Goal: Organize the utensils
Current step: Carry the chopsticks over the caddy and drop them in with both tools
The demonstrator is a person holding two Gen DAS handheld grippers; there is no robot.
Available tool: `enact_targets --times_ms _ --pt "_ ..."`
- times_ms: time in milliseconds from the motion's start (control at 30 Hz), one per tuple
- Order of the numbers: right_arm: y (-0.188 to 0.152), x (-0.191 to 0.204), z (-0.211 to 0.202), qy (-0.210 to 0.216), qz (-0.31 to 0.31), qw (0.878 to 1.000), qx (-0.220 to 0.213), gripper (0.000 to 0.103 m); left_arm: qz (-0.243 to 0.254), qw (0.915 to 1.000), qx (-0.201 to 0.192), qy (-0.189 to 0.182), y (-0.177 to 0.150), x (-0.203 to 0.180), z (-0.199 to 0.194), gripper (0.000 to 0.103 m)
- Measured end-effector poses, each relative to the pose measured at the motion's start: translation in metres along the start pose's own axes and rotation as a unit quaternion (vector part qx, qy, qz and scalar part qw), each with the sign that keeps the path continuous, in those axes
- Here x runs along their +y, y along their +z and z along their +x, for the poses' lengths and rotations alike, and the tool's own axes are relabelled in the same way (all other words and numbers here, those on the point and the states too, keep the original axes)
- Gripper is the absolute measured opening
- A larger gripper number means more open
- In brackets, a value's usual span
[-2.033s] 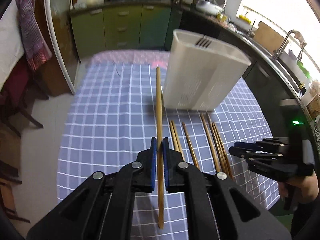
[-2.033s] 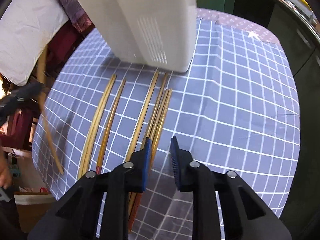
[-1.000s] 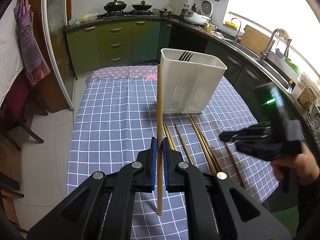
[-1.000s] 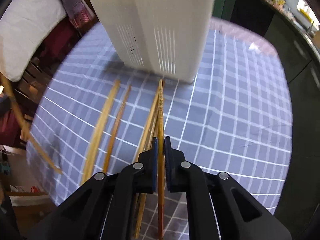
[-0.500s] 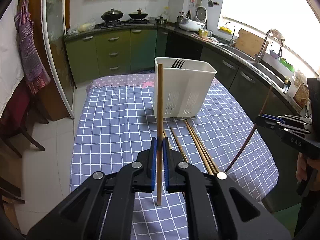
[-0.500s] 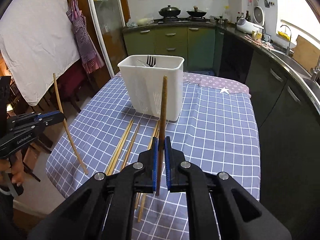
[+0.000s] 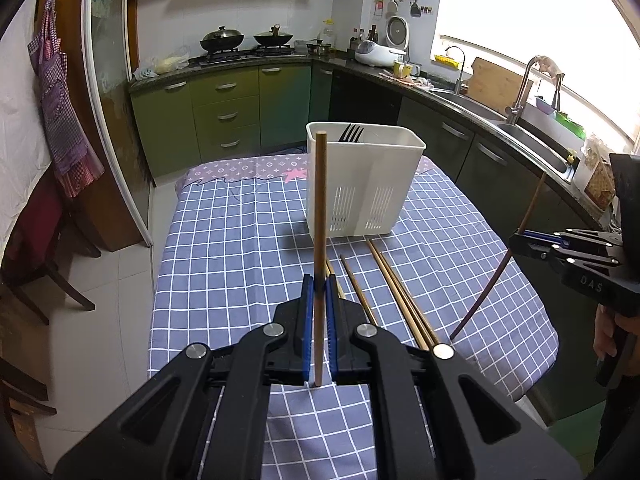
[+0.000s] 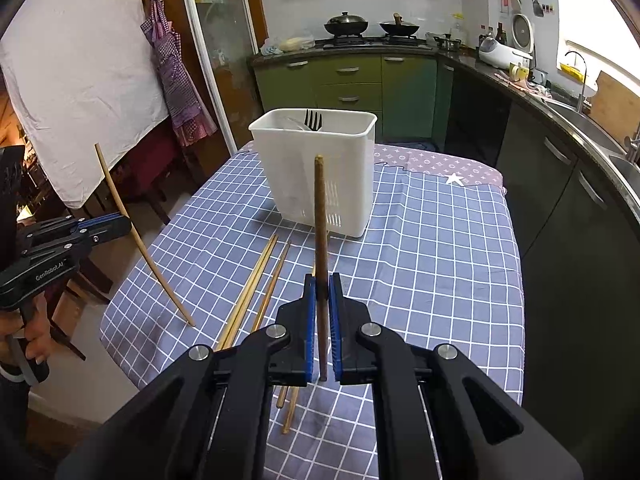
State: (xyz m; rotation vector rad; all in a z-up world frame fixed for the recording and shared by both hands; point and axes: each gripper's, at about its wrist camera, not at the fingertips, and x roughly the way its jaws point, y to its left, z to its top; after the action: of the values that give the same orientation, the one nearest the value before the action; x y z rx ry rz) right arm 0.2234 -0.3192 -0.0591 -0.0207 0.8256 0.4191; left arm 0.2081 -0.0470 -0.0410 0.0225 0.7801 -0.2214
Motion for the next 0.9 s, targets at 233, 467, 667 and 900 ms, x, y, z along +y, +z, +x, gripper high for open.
enact_targets --times_ms 233,467,667,900 --pt "0.0 -0.001 0.0 0.001 0.001 1.0 0.0 0.007 0.002 1.0 -0.006 -0.002 0.007 -0.002 -0.003 0.006" --pt "0.0 0.0 0.001 0.001 -0.003 1.0 0.0 0.007 0.002 0.9999 -0.006 -0.014 0.034 -0.005 -0.006 0.006" --pt "-0.001 -0.001 0.0 0.003 -0.004 1.0 0.001 0.007 0.003 0.9992 -0.03 -0.028 0.09 -0.012 -0.022 0.006" --pt "-0.003 -0.004 -0.001 0.009 -0.003 1.0 0.001 0.007 0.011 0.9951 -0.097 -0.017 0.159 -0.026 -0.038 0.006"
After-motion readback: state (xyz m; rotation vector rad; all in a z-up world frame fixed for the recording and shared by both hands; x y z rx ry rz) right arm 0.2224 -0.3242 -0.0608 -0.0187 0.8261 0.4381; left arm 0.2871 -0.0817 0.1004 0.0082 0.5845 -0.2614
